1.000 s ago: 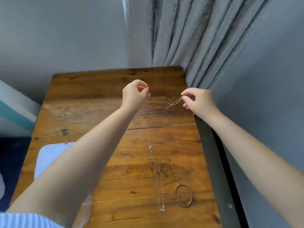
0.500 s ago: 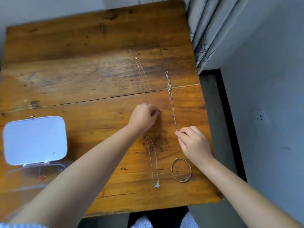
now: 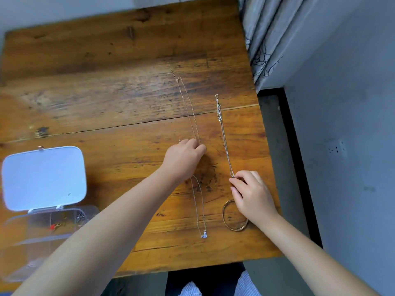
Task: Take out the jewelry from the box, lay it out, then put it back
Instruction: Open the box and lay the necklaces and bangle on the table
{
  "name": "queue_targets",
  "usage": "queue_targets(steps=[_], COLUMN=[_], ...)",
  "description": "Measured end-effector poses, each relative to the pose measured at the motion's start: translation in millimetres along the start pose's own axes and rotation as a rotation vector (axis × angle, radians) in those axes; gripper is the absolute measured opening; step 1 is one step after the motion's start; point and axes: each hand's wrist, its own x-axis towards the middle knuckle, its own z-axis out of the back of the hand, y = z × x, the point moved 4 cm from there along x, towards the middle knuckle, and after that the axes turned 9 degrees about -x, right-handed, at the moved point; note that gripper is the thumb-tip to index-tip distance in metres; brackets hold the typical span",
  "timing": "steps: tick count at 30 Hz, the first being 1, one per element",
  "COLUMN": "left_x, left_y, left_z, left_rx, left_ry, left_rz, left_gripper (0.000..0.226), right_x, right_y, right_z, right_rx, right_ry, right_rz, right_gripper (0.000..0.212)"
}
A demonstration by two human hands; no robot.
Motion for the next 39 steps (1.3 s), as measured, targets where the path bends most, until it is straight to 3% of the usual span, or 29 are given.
queue_targets(steps=[4, 12, 13, 16, 19, 21, 24, 27, 29, 32, 35, 39], left_x=[-11.4, -67.1, -78.6, -120.4, -175.3, -216.1, -272.0, -311.4, -325.8, -330.2, -326.5, -324.7], left_y=[-0.7, 30.1, 40.6, 82.7, 135.1, 171.0, 224.2, 264.7, 279.9, 288.7, 286.3, 285.7], left_z=[-10.5, 9.8, 11.8, 17.1, 25.6, 28.7, 24.6, 12.4, 4.2, -6.5, -17.9, -19.9], left_rx=[0.046, -0.133, -0.157, -0.252, -0.306, -0.292, -0.265, -0.267, -0.300, -0.432, -0.547, -0.517], left_ry=[0.116, -0.151, -0.193, -0.288, -0.400, -0.486, -0.490, -0.460, -0.391, -0.254, -0.151, -0.223], left_rz=[0.010, -0.024, -0.020, 0.063, 0.185, 0.245, 0.334, 0.382, 0.409, 0.547, 0.590, 0.484], left_gripper=[0.035, 0.011, 0.008, 0.030, 0.030, 0.029, 0.032, 0.024, 0.018, 0.037, 0.043, 0.042], right_x=[-2.0, 18.8, 25.3, 44.1, 55.0, 55.4, 48.3, 38.0, 36.1, 34.8, 37.0, 41.4], right_y=[1.1, 33.0, 46.6, 100.1, 168.3, 216.3, 284.9, 335.0, 352.9, 358.8, 361.8, 363.0], right_z=[0.2, 7.5, 7.2, 3.3, -6.3, -13.4, -27.7, -45.9, -60.6, -74.8, -77.3, -82.8], right_rx=[-0.019, -0.026, -0.022, 0.008, 0.053, 0.098, 0.152, 0.073, -0.068, -0.315, -0.480, -0.581], right_ry=[0.023, 0.026, 0.015, -0.002, -0.037, -0.073, -0.079, 0.068, 0.252, 0.532, 0.646, 0.741], right_rz=[-0.003, -0.035, -0.011, 0.074, 0.148, 0.203, 0.284, 0.310, 0.261, 0.140, 0.083, 0.065], right_gripper=[0.024, 0.014, 0.011, 0.009, 0.011, 0.021, 0.028, 0.023, 0.016, 0.029, 0.024, 0.030])
